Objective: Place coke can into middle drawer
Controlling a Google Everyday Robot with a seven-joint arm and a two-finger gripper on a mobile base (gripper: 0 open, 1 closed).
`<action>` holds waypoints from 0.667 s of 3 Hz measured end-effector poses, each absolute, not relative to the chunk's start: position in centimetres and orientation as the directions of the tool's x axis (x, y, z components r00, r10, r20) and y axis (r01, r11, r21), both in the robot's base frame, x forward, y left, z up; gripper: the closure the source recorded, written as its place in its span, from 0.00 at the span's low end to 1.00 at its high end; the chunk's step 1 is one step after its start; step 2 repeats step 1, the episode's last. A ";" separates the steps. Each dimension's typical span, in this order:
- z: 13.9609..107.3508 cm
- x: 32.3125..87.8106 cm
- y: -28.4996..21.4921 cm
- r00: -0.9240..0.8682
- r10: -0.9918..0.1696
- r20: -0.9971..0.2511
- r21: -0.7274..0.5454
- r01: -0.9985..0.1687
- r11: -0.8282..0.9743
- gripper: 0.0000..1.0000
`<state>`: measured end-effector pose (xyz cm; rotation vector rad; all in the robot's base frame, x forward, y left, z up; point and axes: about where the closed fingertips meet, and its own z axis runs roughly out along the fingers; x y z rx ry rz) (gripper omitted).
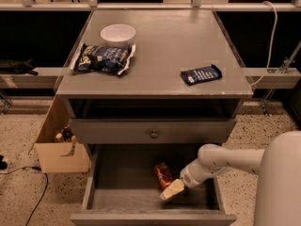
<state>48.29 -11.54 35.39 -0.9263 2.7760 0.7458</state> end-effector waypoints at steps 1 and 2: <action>35.4 48.3 -11.5 -0.805 -0.532 -0.262 0.415 -0.592 0.691 0.00; 35.4 48.3 -11.5 -0.805 -0.532 -0.262 0.415 -0.592 0.691 0.00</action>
Offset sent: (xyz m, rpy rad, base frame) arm 0.0000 0.0000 0.0000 0.0000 0.0000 0.0000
